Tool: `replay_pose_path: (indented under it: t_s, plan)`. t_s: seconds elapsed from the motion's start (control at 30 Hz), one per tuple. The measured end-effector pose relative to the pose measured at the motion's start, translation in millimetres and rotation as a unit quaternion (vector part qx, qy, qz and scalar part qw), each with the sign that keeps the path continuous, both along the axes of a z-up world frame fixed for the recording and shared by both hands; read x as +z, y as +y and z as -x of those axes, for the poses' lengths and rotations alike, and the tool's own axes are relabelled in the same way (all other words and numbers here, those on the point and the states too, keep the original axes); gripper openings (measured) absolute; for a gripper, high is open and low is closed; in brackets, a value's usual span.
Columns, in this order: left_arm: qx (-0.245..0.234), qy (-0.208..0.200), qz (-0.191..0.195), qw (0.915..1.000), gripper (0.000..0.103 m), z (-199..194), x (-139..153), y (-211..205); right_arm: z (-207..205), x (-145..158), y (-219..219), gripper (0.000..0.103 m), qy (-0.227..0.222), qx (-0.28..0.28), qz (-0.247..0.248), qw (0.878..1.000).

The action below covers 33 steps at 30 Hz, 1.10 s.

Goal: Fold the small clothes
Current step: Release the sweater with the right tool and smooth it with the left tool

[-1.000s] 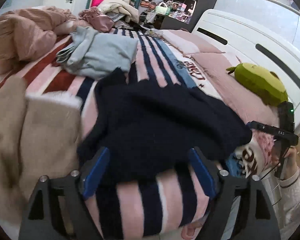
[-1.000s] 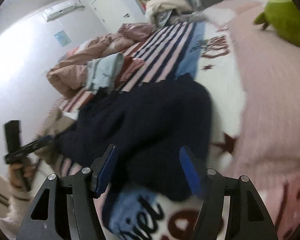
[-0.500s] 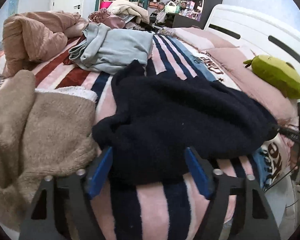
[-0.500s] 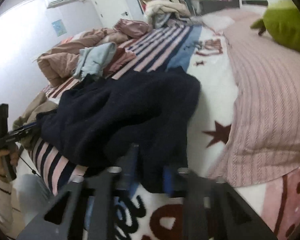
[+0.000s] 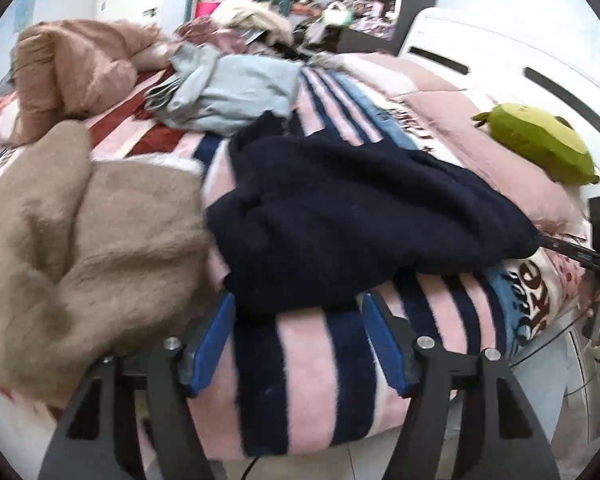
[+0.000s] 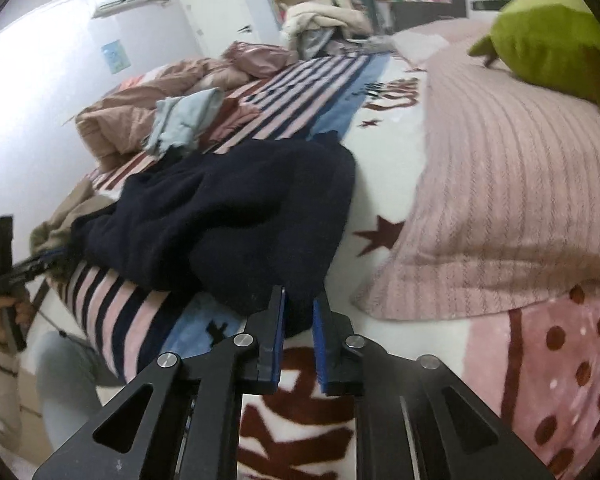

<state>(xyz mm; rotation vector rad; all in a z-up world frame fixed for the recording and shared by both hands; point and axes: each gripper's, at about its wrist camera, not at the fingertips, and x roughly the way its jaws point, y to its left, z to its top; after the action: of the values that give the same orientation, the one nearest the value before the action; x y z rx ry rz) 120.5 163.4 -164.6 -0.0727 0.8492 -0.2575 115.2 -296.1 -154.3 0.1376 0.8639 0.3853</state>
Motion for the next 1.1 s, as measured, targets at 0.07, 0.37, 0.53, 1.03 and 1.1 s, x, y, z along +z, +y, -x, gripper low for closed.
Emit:
replay_pose_path:
  t_s: [0.07,0.37,0.53,1.03,1.1]
  plan:
    - [0.011,0.016,-0.010,0.9998,0.072,-5,-9,3,-1,3,3,0.037,0.003,0.008,-0.009,1.000]
    - [0.024,-0.027,0.085,0.9957,0.066,-45,-22,-3,-40,-19,25,0.048,0.032,0.006,-0.068,0.997]
    - [0.012,-0.044,0.051,0.9977,0.014,-37,-12,-4,-36,-9,21,0.007,0.003,0.002,-0.077,0.997]
    - [-0.007,-0.011,0.068,0.9976,0.074,39,-7,8,19,20,7,0.029,-0.018,-0.026,-0.009,0.999]
    - [-0.003,-0.006,0.092,0.9957,0.081,45,-6,3,29,38,15,0.036,-0.058,-0.037,0.013,0.998]
